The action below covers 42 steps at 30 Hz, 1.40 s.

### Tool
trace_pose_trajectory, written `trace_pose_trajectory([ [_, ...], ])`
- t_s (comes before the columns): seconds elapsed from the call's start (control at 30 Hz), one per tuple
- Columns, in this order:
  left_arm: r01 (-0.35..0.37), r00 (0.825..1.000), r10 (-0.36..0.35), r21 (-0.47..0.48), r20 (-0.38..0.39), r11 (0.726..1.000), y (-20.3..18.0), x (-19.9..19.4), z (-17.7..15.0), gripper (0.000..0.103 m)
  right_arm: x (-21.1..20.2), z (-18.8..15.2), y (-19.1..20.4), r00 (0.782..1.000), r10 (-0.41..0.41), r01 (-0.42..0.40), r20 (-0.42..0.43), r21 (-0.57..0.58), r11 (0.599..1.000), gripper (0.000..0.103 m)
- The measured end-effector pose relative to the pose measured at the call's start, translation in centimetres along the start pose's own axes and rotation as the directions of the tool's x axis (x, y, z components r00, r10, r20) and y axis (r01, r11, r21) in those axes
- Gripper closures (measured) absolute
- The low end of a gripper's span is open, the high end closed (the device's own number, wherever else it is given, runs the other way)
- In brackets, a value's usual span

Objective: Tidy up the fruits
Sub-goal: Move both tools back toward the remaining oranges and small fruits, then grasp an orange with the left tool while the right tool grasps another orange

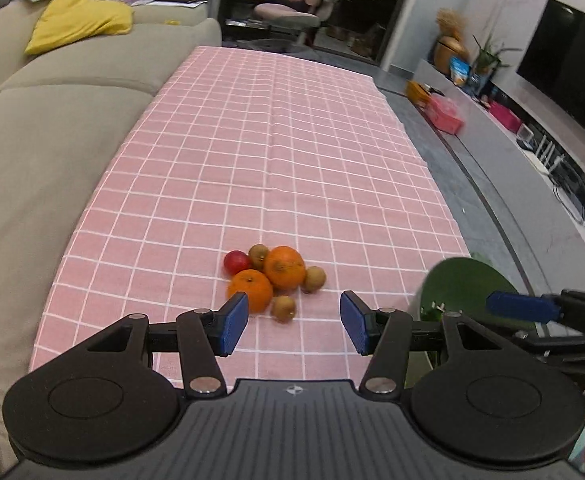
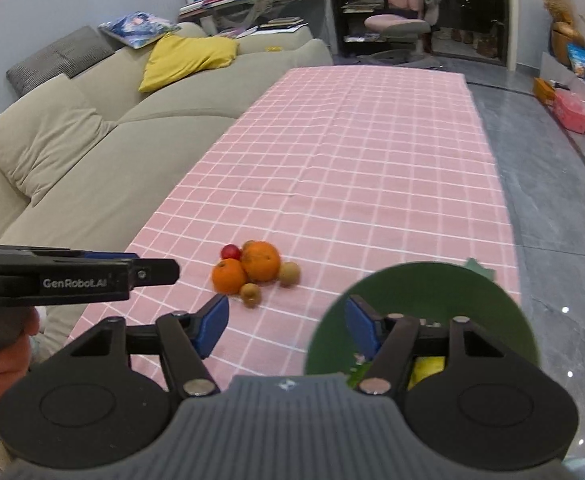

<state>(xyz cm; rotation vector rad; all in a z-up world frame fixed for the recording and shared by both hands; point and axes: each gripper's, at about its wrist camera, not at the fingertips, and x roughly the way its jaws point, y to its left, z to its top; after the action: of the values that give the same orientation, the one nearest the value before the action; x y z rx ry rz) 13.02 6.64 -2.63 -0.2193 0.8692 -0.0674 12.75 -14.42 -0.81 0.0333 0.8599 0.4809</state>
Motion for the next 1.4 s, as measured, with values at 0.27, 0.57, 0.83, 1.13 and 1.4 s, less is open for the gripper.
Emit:
trace_pose_trajectory([
  [0.27,0.003,1.000,-0.006,-0.109,-0.028,0.994,2.3,2.4,-0.4,0.042,3.2,1.4,0.5,0.999,0.019,-0.022,-0.044,-0.069,0.997,0.047],
  [0.57,-0.029,0.997,0.018,-0.144,-0.077,0.989,3.3,6.4,-0.6,0.045,7.8,3.6,-0.2,0.994,0.045,-0.053,-0.104,-0.073,0.996,0.050],
  [0.83,-0.044,0.995,0.025,-0.202,-0.099,0.978,4.2,9.2,-0.7,0.046,11.8,4.6,-0.7,0.984,0.073,-0.080,-0.163,-0.036,0.996,0.051],
  [1.13,-0.084,0.989,0.061,-0.177,-0.132,0.981,3.8,11.4,-0.3,0.048,14.5,4.8,-1.6,0.975,0.097,-0.099,-0.199,0.000,0.995,0.051],
  [1.4,-0.058,0.991,0.036,-0.168,-0.132,0.984,4.2,12.0,-0.6,0.053,16.2,5.7,-1.6,0.968,0.137,-0.133,-0.211,0.032,0.991,0.051],
])
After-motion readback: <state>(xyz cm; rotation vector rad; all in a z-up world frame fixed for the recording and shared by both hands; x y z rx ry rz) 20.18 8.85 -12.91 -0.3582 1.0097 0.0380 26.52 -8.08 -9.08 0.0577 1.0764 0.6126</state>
